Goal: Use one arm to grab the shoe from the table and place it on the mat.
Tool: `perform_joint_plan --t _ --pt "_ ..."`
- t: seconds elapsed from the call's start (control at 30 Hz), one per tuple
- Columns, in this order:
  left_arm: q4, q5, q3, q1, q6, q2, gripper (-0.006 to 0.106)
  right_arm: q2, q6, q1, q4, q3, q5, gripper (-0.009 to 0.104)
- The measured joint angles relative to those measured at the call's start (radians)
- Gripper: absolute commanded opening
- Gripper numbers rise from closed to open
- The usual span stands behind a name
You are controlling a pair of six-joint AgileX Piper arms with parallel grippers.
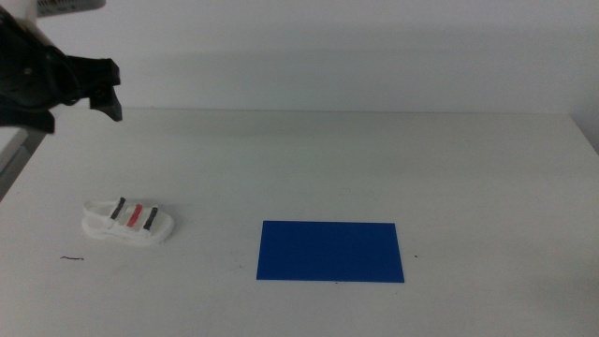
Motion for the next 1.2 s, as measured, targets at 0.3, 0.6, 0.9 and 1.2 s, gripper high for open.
perform_joint_plan --t 0.3,0.6,0.9,1.2 --pt "-0.031 0.033 -0.014 0.0 -0.413 0.124 0.092 0.0 0.0 0.0 0.0 0.0 0.0 0.079" --pt "-0.038 0.08 -0.014 0.0 -0.958 0.214 0.092 0.0 0.0 0.0 0.0 0.0 0.0 0.079" --pt "-0.023 0.092 -0.014 0.0 -1.179 0.312 0.092 0.0 0.0 0.0 0.0 0.0 0.0 0.079" --pt "-0.023 0.06 -0.014 0.009 -1.196 0.418 0.092 0.0 0.0 0.0 0.0 0.0 0.0 0.079"
